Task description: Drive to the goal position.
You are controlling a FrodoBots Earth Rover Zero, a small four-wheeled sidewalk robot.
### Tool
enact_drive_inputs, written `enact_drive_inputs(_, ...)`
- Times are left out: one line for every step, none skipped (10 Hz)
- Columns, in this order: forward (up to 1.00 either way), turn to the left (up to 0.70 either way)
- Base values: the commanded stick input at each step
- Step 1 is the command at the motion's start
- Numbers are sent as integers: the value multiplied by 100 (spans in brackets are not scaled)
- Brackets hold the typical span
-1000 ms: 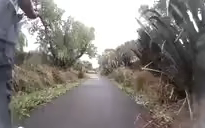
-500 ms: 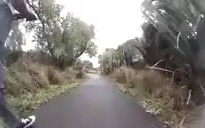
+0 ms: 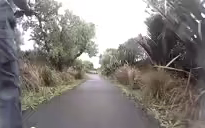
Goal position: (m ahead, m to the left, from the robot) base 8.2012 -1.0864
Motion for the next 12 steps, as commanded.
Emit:
enact_drive_inputs(85, -26)
enact_drive_inputs(85, -22)
enact_drive_inputs(85, 0)
enact_drive_inputs(85, 0)
enact_drive_inputs(85, 0)
enact_drive_inputs(85, 0)
enact_drive_inputs(85, 0)
enact_drive_inputs(85, 0)
enact_drive_inputs(85, 0)
enact_drive_inputs(85, 0)
enact_drive_inputs(85, 0)
enact_drive_inputs(85, 0)
